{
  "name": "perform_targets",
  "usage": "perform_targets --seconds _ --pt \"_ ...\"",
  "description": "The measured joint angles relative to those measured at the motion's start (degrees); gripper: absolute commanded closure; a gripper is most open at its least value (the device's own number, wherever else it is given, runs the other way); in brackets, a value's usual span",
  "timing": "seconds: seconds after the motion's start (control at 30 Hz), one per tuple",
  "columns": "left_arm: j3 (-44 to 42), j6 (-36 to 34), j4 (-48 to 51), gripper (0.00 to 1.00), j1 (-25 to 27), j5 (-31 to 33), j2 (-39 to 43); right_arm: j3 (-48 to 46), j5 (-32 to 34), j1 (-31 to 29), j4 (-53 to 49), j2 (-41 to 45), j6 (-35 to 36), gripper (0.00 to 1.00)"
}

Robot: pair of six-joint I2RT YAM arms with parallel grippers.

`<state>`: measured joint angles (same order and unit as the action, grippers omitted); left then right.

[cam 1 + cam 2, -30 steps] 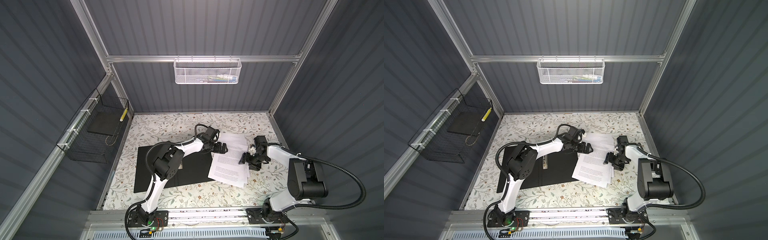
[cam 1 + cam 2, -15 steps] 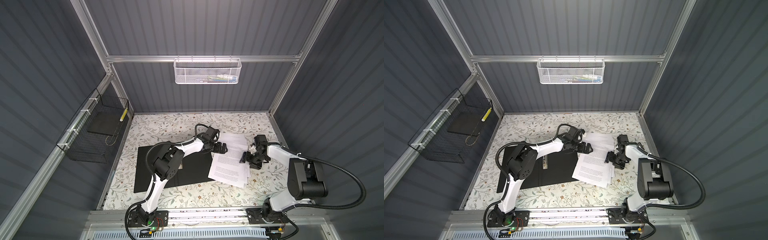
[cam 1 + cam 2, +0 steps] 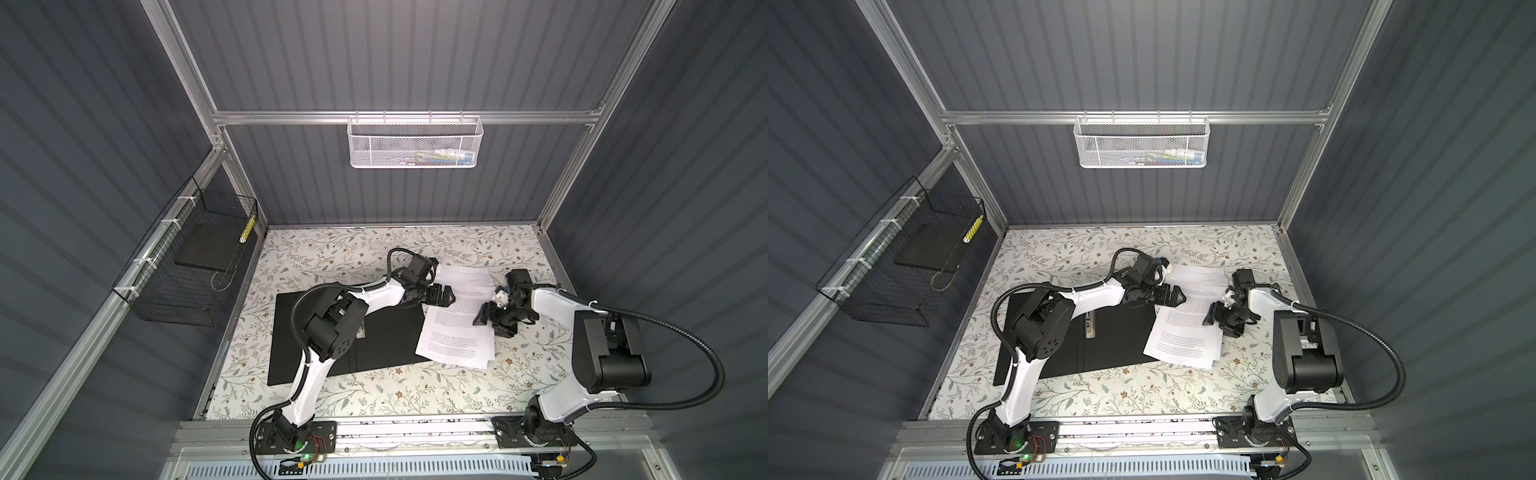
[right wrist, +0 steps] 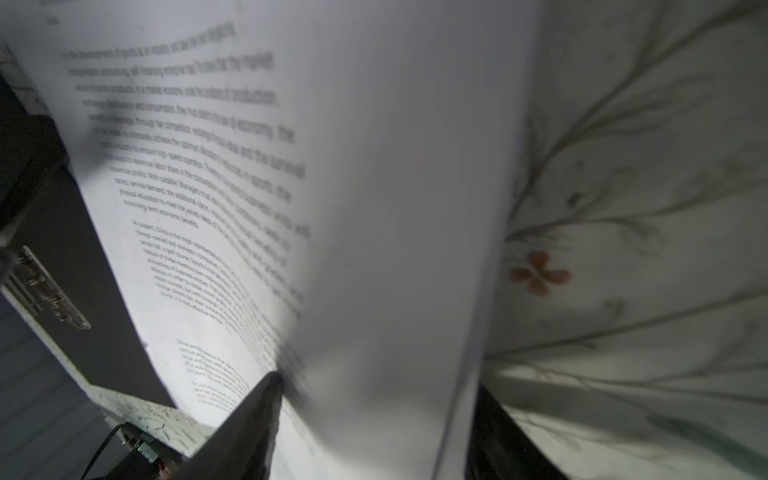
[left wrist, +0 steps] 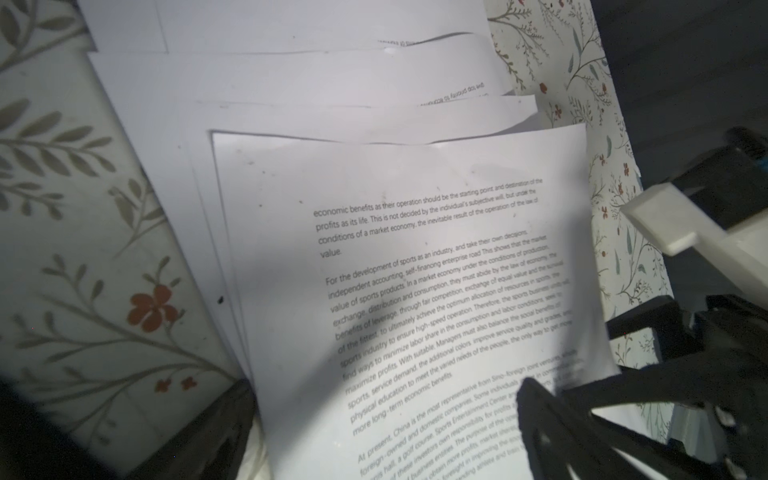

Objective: Put the files into the folder

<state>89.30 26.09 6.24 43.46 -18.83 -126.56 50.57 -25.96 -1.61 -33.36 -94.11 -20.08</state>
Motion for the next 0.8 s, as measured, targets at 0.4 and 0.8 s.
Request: perform_targets --seconds 0.4,0.8 --pt "-1.8 0.4 -2.7 0.01 -0.5 -1.9 0.5 -2.4 -15.2 -0.3 11.1 0.0 -4.6 0.34" --pt "-2.4 0.6 -3.5 0.01 -1.2 -2.5 0.7 -8.0 -27.7 -0.3 29.4 5.2 -15.0 0.33"
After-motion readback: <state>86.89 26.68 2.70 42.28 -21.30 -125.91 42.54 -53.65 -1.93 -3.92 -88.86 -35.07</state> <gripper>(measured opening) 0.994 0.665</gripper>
